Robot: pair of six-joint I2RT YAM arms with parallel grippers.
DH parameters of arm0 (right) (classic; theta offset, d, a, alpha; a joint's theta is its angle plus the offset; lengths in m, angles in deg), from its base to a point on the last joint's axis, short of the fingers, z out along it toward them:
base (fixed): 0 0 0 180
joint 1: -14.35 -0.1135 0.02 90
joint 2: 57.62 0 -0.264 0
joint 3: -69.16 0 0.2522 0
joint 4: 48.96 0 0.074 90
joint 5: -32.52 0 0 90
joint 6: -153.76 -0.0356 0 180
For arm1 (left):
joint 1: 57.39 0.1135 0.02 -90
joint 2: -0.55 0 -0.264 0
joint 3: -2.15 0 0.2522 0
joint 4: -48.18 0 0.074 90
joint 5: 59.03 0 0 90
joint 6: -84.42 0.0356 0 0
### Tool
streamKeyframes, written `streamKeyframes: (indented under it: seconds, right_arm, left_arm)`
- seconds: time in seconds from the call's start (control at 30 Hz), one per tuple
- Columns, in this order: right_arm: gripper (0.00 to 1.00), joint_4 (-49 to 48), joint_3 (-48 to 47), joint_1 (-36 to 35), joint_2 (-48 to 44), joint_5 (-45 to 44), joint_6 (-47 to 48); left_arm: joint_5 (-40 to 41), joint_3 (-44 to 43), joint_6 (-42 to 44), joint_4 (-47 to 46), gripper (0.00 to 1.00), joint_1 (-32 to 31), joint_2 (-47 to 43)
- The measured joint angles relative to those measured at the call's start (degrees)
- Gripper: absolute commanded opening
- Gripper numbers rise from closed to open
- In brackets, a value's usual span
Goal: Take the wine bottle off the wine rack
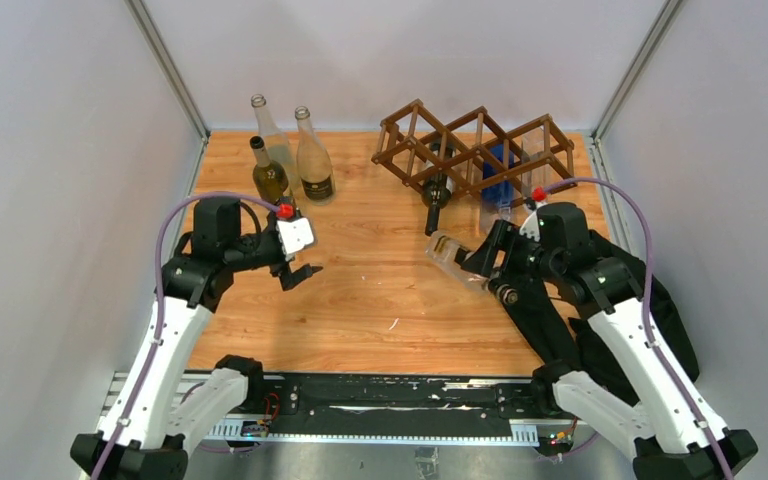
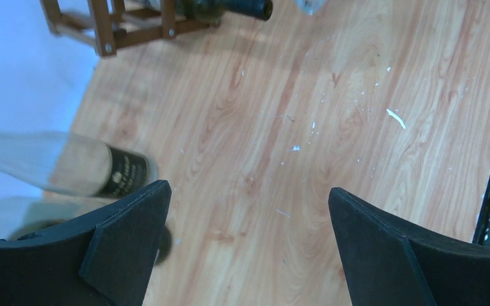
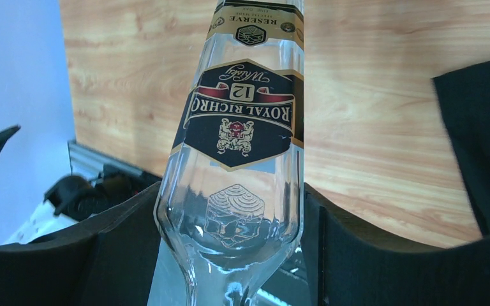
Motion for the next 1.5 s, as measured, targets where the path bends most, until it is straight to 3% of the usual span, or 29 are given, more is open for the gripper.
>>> streamKeyframes:
  seconds: [0.33,0.6,0.7,0.97,1.5]
  right_arm:
    - [0.00,3.1,-8.6,-18.4,10.7,2.6,0.0]
    - [0.00,1.9,-18.1,-28.1,24.0,4.3,-1.2]
    - [0.00,1.2,-21.9,-30.9,28.5,4.7,-1.3]
    - [0.00,-0.5,-25.3,-34.3,34.8,5.0,-1.7]
    - [0.00,-4.2,-26.2,-35.3,35.0,5.2,-3.1]
  left_arm:
    - [2.4,-0.2,6.6,1.4,1.00,-14.6,-2.8]
    - [8.7,11.2,-0.4,-7.3,1.00,-23.7,-9.7]
    - [10.7,11.4,-3.0,-9.6,1.00,-25.6,-9.9]
    - [14.7,16.3,-6.9,-14.9,1.00,-29.8,-12.7]
    - [16.9,23.6,-4.5,-17.6,1.00,-30.1,-16.5]
